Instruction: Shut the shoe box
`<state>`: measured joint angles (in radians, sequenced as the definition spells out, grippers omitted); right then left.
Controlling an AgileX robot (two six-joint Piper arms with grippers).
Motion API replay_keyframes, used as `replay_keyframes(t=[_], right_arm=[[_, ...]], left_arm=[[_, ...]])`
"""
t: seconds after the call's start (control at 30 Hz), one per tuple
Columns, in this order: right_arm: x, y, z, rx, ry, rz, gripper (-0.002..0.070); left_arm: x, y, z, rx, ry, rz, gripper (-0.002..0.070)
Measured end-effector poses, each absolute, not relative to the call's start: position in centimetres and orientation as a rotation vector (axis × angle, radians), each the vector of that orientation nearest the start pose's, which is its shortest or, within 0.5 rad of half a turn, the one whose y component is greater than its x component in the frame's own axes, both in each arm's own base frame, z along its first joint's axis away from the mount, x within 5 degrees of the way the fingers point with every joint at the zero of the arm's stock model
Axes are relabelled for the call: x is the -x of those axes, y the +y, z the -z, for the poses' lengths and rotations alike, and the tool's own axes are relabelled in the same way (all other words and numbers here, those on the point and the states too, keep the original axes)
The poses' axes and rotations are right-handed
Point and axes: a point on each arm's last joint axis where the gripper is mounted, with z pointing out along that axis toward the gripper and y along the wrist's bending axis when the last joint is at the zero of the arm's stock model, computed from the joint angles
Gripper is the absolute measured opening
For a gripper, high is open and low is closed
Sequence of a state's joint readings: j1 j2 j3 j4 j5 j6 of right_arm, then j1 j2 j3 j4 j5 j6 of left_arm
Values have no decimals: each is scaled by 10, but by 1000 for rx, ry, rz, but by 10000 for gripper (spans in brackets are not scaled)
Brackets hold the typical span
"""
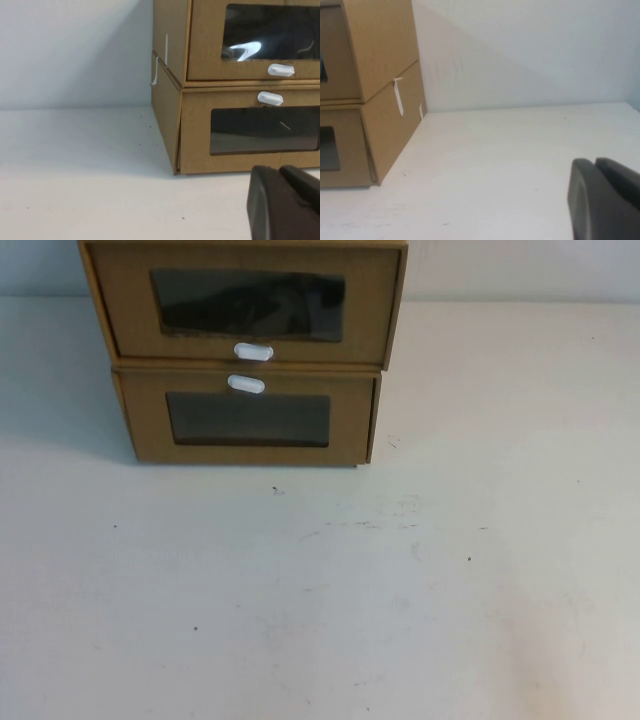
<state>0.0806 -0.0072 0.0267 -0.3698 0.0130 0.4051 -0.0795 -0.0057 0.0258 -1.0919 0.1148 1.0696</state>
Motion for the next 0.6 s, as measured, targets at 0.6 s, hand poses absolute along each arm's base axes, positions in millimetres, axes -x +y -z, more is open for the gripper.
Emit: replay_keyframes(t=[0.6], right_arm=[[-56, 7, -187, 92, 1696, -81, -11]], left_arm=[[-56, -14, -200, -127, 1554, 157, -5]])
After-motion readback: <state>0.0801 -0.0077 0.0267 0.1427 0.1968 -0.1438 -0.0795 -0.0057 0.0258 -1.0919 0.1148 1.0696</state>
